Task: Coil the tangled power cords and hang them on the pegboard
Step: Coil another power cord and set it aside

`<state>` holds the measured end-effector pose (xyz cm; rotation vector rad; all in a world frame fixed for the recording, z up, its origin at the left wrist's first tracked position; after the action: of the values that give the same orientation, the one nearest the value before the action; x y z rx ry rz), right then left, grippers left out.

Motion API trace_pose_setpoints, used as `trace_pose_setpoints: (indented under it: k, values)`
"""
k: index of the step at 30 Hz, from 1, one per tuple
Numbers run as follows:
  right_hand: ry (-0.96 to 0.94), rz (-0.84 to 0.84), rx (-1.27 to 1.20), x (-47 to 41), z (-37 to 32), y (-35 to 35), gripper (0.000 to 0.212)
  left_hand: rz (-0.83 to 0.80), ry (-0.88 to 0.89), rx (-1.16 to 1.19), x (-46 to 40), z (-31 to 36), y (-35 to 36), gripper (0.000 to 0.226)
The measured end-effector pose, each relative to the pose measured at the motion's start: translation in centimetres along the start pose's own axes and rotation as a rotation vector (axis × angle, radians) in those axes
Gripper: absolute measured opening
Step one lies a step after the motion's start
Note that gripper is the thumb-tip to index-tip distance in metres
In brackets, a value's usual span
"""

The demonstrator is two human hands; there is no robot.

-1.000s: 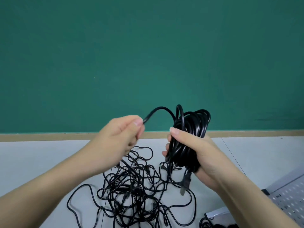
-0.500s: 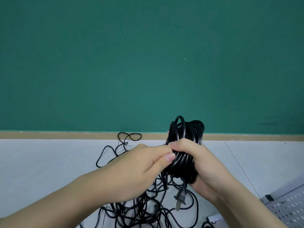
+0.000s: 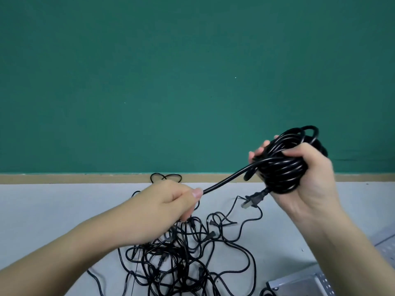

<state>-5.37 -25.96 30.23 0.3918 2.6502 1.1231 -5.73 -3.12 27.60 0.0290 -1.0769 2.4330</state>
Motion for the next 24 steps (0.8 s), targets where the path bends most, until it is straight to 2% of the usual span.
trace_pose_setpoints:
  k: [4, 10, 13, 16, 18, 21, 22, 24]
  values:
    - [-0.007, -0.135, -0.119, 0.4, -1.7, 0.8, 0.034, -0.054, -0.071, -0.066, -0.6, -1.4, -1.3, 0.071]
    - [0.166, -0.302, -0.101, 2.0, 0.2, 1.6, 0.064, 0.039, -0.134, -0.099, -0.9, -1.9, -3.1, 0.057]
    - [0.27, -0.395, -0.015, 3.3, 2.0, 1.8, 0.08, 0.089, -0.116, -0.133, -0.8, -1.1, -3.3, 0.056]
    - [0.347, -0.476, 0.288, 4.9, 4.4, 1.9, 0.076, 0.178, -0.057, -0.156, -0.8, -0.5, -3.2, 0.057]
    - [0.321, -0.476, 0.49, 5.6, 5.7, 1.9, 0.062, 0.262, 0.002, -0.144, -0.6, 0.2, -3.3, 0.057]
    - [0.273, -0.384, 0.512, 5.7, 6.6, 2.1, 0.032, 0.328, 0.034, 0.0, -0.1, 1.0, -3.3, 0.054]
    - [0.265, -0.361, 0.49, 5.6, 6.6, 2.1, 0.028, 0.328, 0.036, 0.048, 0.0, 1.2, -3.2, 0.053]
    - [0.258, -0.351, 0.45, 5.3, 6.6, 2.2, 0.034, 0.31, 0.07, 0.107, 0.2, 1.5, -2.9, 0.051]
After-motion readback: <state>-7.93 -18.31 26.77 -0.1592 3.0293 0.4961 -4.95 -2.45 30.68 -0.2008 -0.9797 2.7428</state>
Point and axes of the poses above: each hand's wrist, its own x-axis away from the middle knuckle, its own y-axis out of the palm, z = x × y, the point moved 6 cm from there along -x, towards the middle knuckle, and after that the axes turned 13 degrees about -y, right-handed, at the moved point
